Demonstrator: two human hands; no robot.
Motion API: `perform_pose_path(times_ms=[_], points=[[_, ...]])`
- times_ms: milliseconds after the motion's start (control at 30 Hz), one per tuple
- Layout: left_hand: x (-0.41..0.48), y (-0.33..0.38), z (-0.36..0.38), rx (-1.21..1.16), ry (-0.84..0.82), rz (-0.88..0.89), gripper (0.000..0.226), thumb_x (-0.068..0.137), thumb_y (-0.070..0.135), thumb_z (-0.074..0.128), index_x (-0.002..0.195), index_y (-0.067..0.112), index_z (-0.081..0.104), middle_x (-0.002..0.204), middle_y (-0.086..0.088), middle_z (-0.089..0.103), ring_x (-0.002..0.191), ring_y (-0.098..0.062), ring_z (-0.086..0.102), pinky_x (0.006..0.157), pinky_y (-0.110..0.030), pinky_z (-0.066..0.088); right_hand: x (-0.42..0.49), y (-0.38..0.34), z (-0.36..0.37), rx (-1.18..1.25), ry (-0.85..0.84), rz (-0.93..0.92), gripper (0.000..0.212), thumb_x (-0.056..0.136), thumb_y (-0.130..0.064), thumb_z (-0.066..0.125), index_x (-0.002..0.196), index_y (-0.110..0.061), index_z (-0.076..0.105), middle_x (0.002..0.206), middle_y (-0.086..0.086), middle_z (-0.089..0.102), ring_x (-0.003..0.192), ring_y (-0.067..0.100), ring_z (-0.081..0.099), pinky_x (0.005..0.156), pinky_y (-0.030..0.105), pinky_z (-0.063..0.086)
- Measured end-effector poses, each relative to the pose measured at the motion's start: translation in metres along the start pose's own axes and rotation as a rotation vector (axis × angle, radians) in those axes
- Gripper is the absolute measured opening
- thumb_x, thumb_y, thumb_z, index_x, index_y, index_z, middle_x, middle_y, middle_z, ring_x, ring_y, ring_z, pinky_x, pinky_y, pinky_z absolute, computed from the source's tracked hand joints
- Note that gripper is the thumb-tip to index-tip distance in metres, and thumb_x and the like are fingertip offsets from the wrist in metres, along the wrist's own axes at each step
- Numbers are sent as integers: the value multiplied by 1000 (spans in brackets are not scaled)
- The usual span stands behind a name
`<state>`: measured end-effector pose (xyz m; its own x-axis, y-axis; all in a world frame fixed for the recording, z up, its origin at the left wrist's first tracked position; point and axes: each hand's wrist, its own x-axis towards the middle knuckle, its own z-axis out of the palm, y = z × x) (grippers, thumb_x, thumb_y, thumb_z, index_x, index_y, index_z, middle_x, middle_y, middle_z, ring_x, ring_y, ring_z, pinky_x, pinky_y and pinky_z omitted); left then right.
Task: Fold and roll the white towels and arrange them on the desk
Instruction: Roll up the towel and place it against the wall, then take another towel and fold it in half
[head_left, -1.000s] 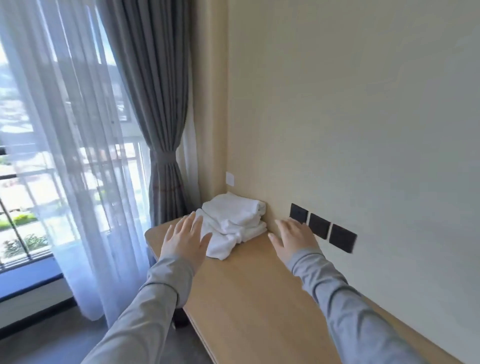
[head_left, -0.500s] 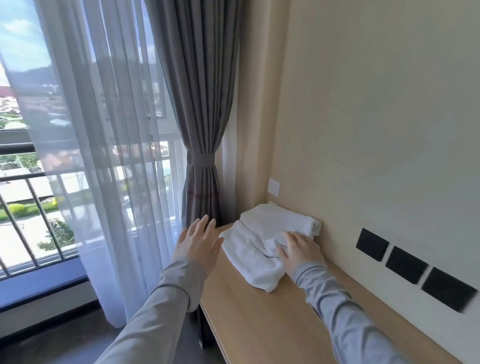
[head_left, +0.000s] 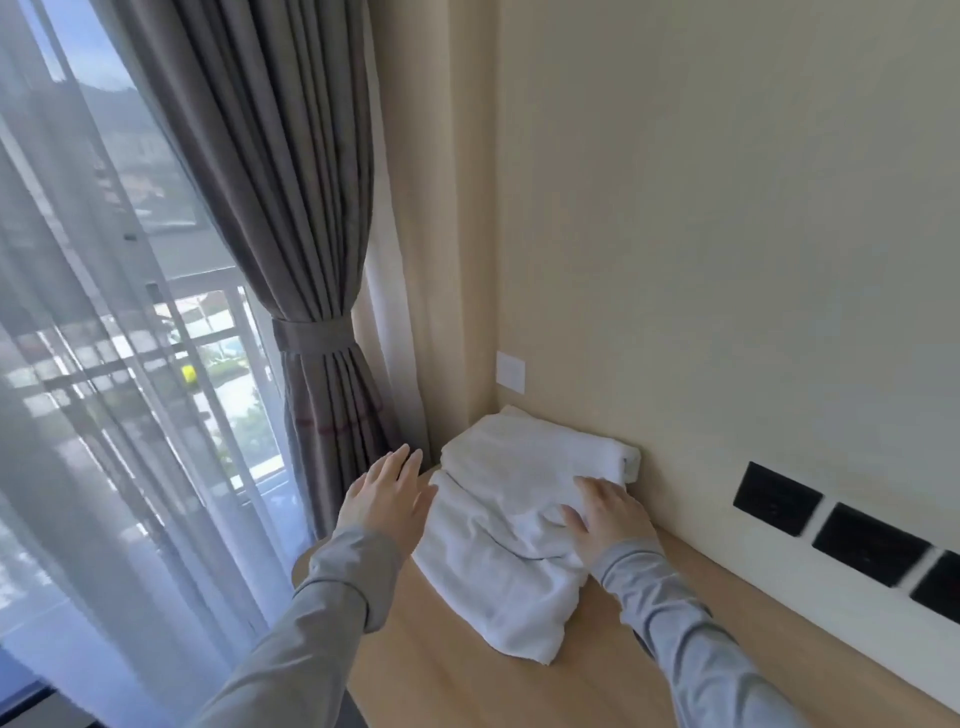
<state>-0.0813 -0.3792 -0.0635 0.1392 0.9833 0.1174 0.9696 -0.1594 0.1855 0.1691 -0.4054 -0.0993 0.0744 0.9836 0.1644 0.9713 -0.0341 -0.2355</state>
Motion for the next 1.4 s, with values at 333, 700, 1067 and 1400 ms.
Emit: perform_pose_path(times_ms=[333,700,1067,1400], points=[[142,-39,59,-479,-214,-1,52,98,36,39,146,18,30,146,-3,38,132,-22,36,106,-33,33,50,11,96,125,-152,414,46,98,-38,34,138,-16,34,137,4,46,125,19,44,96,27,40],[263,-73,185,-718,-506,-191,50,96,33,46,140,9,40,142,-10,46,128,-29,43,104,-37,33,68,22,155,824,-1,997,60,93,-36,53,142,-9,34,145,10,39,132,25,39,110,40,32],[307,-55,252,-891,-489,-367,61,86,28,66,135,-1,44,135,-17,45,119,-38,48,102,-42,39,112,24,187,1165,295,993,33,86,-8,64,118,-6,56,107,6,66,94,7,62,65,8,49],[308,-37,228,-778,-590,-189,38,83,35,69,60,6,57,64,-4,59,66,-23,54,65,-30,43,135,24,178,1103,328,1049,32,76,-10,74,102,-10,55,102,11,64,97,28,62,84,41,53]])
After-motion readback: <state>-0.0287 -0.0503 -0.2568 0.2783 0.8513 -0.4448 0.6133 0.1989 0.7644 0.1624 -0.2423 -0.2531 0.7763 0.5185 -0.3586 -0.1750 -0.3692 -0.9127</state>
